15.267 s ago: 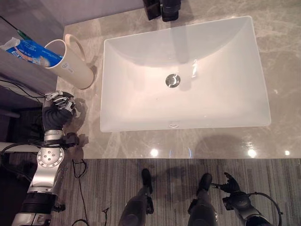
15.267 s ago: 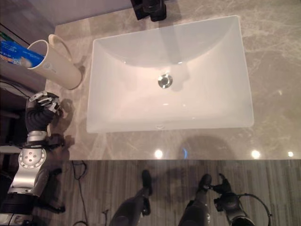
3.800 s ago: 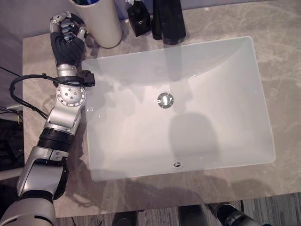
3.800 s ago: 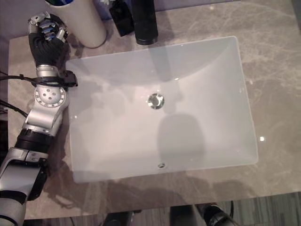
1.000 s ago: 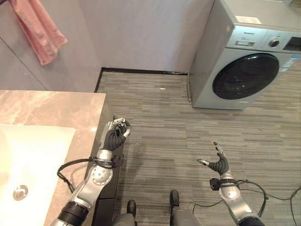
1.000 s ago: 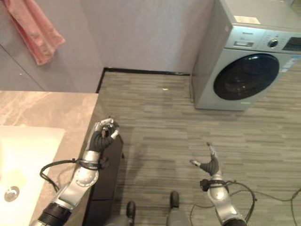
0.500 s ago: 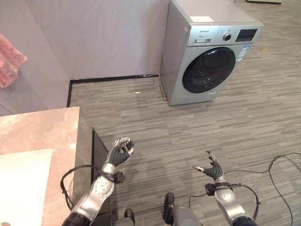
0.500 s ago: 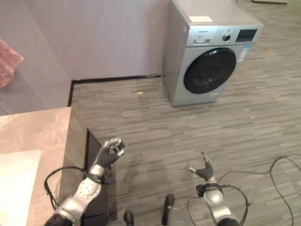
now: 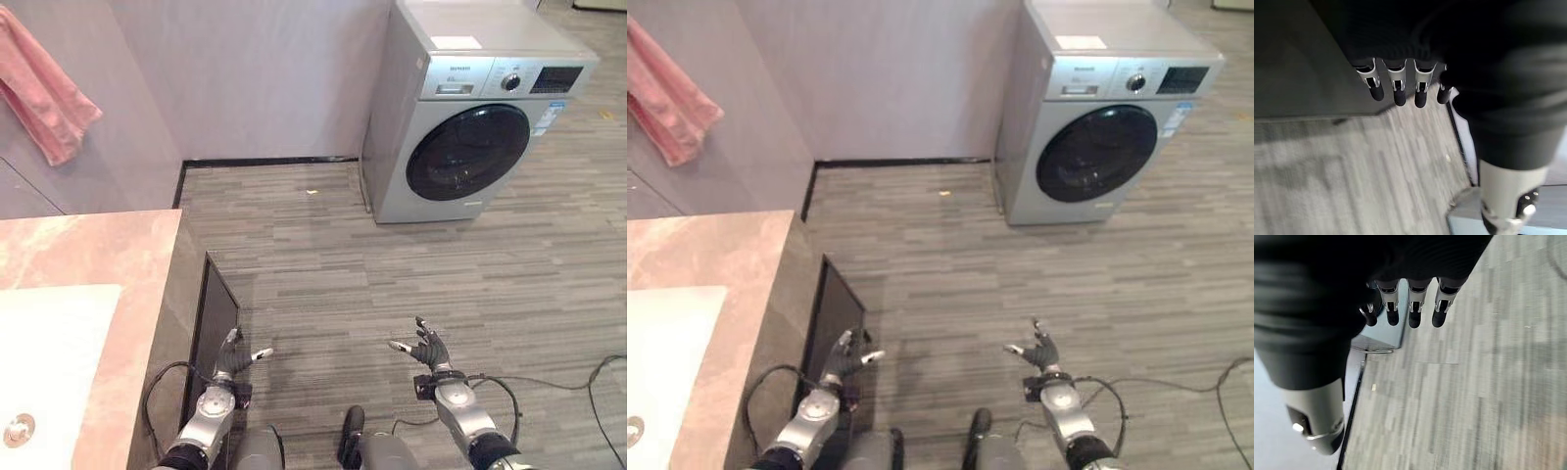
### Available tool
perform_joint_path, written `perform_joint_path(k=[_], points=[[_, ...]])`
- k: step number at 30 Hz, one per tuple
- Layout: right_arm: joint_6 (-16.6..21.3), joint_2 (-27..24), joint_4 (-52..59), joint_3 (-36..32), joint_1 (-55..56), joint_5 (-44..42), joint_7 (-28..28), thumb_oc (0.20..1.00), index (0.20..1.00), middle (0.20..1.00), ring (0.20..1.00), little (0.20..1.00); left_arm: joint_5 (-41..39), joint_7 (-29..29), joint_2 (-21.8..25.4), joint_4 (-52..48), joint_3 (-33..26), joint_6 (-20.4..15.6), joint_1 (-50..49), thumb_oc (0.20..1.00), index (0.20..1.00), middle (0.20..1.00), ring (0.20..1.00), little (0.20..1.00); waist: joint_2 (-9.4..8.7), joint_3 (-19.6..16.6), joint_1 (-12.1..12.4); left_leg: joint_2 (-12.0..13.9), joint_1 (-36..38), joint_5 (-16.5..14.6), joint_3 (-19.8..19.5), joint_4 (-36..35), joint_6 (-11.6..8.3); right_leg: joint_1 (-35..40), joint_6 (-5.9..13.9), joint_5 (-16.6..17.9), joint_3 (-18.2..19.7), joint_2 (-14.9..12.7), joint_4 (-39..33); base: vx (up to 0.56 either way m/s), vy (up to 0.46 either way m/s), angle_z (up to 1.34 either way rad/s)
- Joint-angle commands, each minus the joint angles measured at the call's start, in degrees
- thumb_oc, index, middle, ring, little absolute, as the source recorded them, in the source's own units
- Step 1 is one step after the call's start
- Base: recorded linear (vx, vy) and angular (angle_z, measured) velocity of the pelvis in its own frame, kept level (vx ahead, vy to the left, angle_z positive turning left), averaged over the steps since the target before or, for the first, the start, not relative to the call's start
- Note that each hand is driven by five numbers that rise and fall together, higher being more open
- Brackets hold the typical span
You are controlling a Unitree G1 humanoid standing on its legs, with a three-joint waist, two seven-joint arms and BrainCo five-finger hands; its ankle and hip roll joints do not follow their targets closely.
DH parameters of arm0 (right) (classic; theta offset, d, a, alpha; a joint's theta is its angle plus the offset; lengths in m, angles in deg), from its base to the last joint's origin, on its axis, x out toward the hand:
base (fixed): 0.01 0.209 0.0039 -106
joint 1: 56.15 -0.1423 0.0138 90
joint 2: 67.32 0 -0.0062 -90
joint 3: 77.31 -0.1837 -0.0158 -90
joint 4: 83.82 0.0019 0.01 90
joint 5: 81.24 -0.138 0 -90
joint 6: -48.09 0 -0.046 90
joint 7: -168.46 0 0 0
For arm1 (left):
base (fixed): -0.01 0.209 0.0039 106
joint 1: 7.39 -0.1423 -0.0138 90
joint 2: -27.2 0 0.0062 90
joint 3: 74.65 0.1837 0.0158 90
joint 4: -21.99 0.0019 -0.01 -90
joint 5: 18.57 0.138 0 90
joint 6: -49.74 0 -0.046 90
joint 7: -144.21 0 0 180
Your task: Put brush and paste in cup on sink, flatten towel.
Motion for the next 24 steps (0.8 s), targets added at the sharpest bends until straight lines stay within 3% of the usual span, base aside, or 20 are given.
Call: perform_joint_path(k=[1, 2, 3, 8, 12, 17, 19, 20, 22, 24], points=[[1.0, -0.3, 0.6, -0.2, 0.5, -1.4, -0.6, 1.0, 1.0, 1.0, 1.0, 1.0, 2.3, -1.6, 0.2, 1.5, -1.0, -0.7, 0.6, 1.0, 1.0, 1.0, 1.0, 1.0, -1.0, 2.2, 0.6, -0.8, -3.1, 5.7, -0.4, 1.1, 0.02, 3.1, 3.24, -5.9, 2.6, 1.1, 9.2, -0.03, -0.038, -0.46], [1.2, 0.4, 0.5, -0.3, 0.0, -2.7, -0.6, 1.0, 1.0, 1.0, 1.0, 1.0, 2.3, -1.1, 0.2, 2.6, -0.6, -0.4, 1.9, 1.0, 1.0, 1.0, 1.0, 1.0, -1.14, 3.4, 0.7, -0.6, -4.1, 8.4, -1.1, 1.9, -1.03, 3.2, 3.41, -5.9, 3.0, 1.3, 9.3, 0.02, 0.043, -0.44], [1.3, 0.8, -0.2, -1.2, -0.1, -4.3, -0.7, 1.0, 1.0, 1.0, 1.0, 1.0, 2.9, -0.7, 0.4, 3.2, -0.5, -0.3, 2.1, 1.0, 1.0, 1.0, 1.0, 1.0, -1.05, 3.7, 0.9, -0.6, -4.3, 8.5, -1.1, 2.5, -1.18, 3.7, 3.21, -6.5, 3.1, 1.0, 9.4, 0.06, 0.093, 0.0], [3.3, 4.1, -2.5, -5.6, 1.5, -18.7, 2.2, 1.0, 1.0, 1.0, 1.0, 1.0, 4.1, -0.6, 0.1, 4.3, -0.6, -0.1, 0.9, 1.0, 1.0, 1.0, 1.0, 1.0, 0.13, 3.2, 0.7, -1.8, -0.5, 6.2, 0.4, -1.0, 0.33, 4.3, 3.63, -6.7, 3.9, 0.0, 10.3, 0.11, 0.132, -0.08], [2.7, 4.1, -2.3, -4.5, 2.0, -17.0, 3.3, 1.0, 1.0, 1.0, 1.0, 1.0, 4.7, 0.2, 0.3, 3.6, -0.8, -0.7, 0.0, 1.0, 1.0, 1.0, 1.0, 1.0, 0.58, 1.7, 0.2, -4.4, 3.6, 1.4, 1.4, -7.2, 3.05, 4.2, 5.4, -4.7, 4.4, -1.2, 9.2, 0.11, 0.145, -0.11], [2.4, 3.9, -1.9, -4.8, 2.5, -16.6, 3.8, 1.0, 1.0, 1.0, 1.0, 1.0, 5.8, 0.8, 0.3, 2.1, -0.1, -0.9, -0.7, 1.0, 1.0, 1.0, 1.0, 1.0, 1.11, 0.1, 0.1, -6.3, 6.1, -0.9, 1.3, -11.2, 4.93, 3.6, 7.13, -3.0, 4.9, -2.3, 9.8, 0.09, 0.107, 0.03], [2.3, 3.9, -1.5, -4.8, 2.7, -16.0, 3.7, 1.0, 1.0, 1.0, 1.0, 1.0, 6.6, 1.1, 0.4, 1.2, 0.4, -0.8, -0.6, 1.0, 1.0, 1.0, 1.0, 1.0, 1.16, 0.2, 0.2, -7.5, 7.7, -1.5, 1.1, -12.9, 6.22, 1.8, 9.2, 1.1, 6.0, -3.3, 13.9, 0.08, 0.107, 0.07], [2.3, 3.9, -1.5, -4.8, 2.8, -16.0, 3.7, 1.0, 1.0, 1.0, 1.0, 1.0, 6.6, 1.1, 0.4, 1.2, 0.4, -0.8, -0.6, 1.0, 1.0, 1.0, 1.0, 1.0, 1.17, 0.2, 0.2, -7.5, 7.7, -1.5, 1.1, -12.9, 6.22, 1.8, 9.19, 1.1, 6.0, -3.3, 13.8, 0.08, 0.098, 0.07], [1.9, 3.8, -0.2, -4.7, 3.5, -14.3, 3.3, 1.0, 1.0, 1.0, 1.0, 1.0, 6.9, 1.2, 0.5, 0.2, 0.3, -0.6, -1.0, 1.0, 1.0, 1.0, 1.0, 1.0, 1.37, 0.6, 0.3, -8.4, 9.7, -2.0, 0.9, -14.7, 7.34, -0.2, 10.58, 6.7, 6.9, -4.4, 18.7, 0.08, 0.108, 0.1], [2.0, 4.4, 0.7, -5.6, 3.7, -15.8, 2.8, 1.0, 1.0, 1.0, 1.0, 1.0, 7.2, 1.1, 0.3, 0.5, 0.1, -0.3, -1.2, 1.0, 1.0, 1.0, 1.0, 1.0, 2.15, 1.1, 0.2, -8.2, 11.2, -1.8, 0.5, -16.6, 7.89, -2.9, 10.87, 7.6, 7.2, -4.4, 22.9, 0.12, 0.1, 0.06]])
